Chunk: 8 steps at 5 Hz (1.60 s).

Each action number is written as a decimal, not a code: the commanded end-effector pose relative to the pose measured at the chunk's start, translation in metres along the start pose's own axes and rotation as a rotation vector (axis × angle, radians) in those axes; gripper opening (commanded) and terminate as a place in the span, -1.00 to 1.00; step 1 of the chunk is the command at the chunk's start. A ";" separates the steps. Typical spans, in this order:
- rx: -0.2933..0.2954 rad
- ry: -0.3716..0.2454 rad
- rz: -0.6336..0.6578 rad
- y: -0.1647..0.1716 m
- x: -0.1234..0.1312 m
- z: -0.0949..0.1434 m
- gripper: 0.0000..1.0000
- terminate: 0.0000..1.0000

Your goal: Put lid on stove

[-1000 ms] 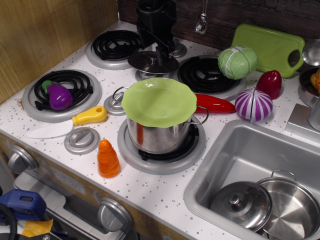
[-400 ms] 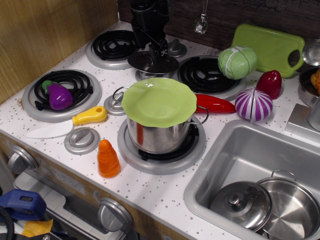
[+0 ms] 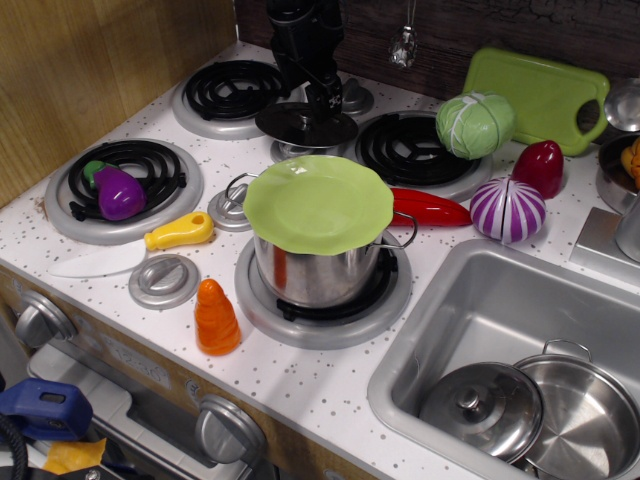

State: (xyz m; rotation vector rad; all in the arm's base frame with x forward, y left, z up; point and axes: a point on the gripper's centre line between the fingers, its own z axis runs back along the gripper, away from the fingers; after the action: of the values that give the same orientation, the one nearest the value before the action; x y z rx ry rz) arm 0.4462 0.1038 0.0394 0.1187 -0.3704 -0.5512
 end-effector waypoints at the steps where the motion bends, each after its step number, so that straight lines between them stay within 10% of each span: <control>1: 0.036 -0.054 0.009 0.018 0.004 0.016 1.00 -1.00; 5: 0.008 -0.076 0.026 0.019 0.000 0.006 1.00 -1.00; 6: 0.008 -0.077 0.039 0.017 -0.003 0.003 -1.00 -1.00; 8: 0.010 -0.086 0.048 0.016 -0.004 0.000 -1.00 -1.00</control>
State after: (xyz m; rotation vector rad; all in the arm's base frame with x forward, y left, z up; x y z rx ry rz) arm 0.4495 0.1123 0.0266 0.0747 -0.4310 -0.5126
